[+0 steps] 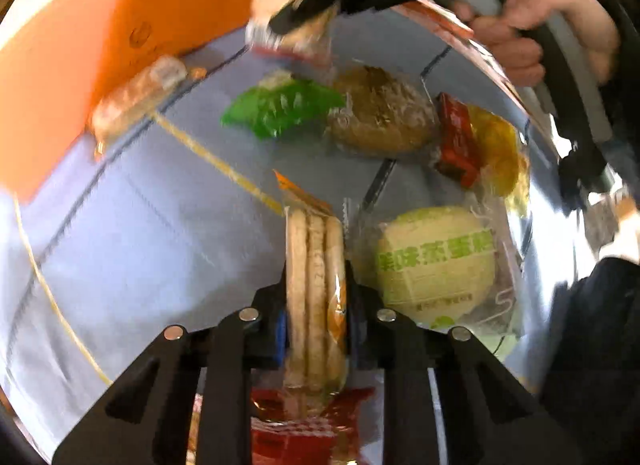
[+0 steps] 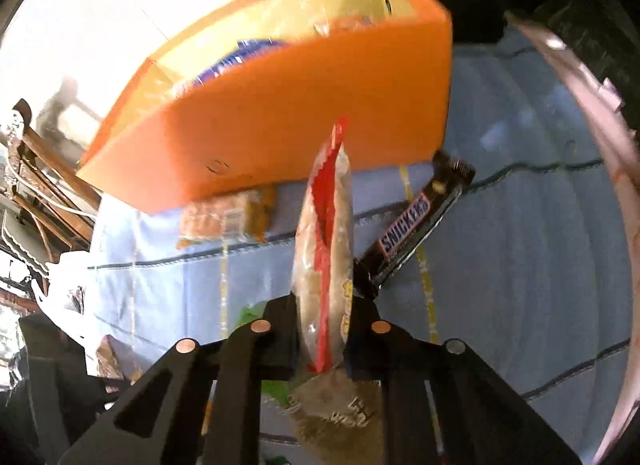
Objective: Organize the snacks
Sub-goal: 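Grasp a wafer stick pack with the left tool while the right tool grasps a red-striped bag, then drop the wafer pack and red-striped bag into the orange box with both tools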
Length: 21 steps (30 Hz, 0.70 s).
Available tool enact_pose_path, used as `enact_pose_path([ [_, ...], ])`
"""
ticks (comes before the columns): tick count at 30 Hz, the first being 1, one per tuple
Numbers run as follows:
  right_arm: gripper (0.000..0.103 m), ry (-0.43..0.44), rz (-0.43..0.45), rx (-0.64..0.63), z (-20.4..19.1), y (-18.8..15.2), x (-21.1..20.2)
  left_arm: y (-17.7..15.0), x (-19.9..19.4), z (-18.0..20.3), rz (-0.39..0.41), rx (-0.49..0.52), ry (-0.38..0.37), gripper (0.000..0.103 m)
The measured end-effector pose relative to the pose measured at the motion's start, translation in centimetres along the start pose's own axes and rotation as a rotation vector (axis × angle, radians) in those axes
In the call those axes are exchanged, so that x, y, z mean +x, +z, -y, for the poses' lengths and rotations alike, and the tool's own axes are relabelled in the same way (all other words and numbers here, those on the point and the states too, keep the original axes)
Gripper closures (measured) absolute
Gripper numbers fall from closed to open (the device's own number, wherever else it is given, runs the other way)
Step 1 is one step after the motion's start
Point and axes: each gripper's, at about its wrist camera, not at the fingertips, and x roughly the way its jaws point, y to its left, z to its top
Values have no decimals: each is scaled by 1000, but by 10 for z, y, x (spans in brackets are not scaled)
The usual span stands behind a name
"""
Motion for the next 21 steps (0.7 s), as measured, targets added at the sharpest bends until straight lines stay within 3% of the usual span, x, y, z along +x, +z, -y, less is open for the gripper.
enact_pose_path([
  [6, 87, 28, 96, 23, -1, -6, -41, 1, -13, -15, 35, -264, 30, 82],
  [11, 87, 29, 200, -33, -8, 3, -97, 18, -69, -27, 193, -344, 37, 82],
  [15, 87, 21, 274, -85, -12, 32, -124, 43, -129, -54, 330, -420, 138, 82],
  [18, 87, 8, 307, -128, -21, 61, -128, 71, -167, -88, 395, -528, 310, 82],
  [21, 87, -2, 306, -107, -23, 98, -115, 92, -182, -113, 427, -581, 402, 82],
])
